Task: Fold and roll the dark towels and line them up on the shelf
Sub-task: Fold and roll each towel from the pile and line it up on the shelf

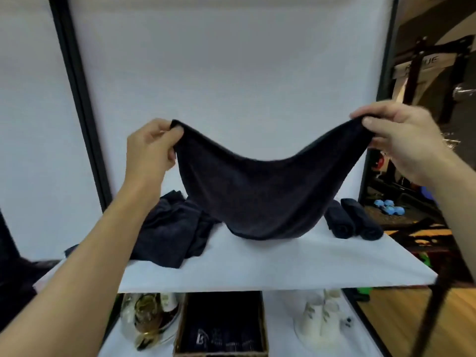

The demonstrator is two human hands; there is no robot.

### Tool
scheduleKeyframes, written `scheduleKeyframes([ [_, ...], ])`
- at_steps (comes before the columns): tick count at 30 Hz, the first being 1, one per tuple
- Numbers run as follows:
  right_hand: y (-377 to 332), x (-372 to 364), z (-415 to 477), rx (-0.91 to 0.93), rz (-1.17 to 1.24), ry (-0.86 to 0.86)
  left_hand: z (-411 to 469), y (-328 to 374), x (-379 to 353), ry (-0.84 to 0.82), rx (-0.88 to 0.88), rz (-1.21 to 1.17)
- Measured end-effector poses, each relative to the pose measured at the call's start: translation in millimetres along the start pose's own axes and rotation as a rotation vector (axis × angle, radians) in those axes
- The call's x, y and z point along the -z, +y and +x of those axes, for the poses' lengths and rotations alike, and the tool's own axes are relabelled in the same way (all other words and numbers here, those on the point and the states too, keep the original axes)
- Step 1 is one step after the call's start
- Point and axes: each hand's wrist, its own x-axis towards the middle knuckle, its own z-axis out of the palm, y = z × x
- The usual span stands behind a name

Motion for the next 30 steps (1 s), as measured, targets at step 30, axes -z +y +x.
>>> scheduleKeyframes([
  [30,437.7,-123.9,52.9,-0.692,-0.539,-0.161,50.5,-405.6,-84.7,-0.345,0.627,0.618],
])
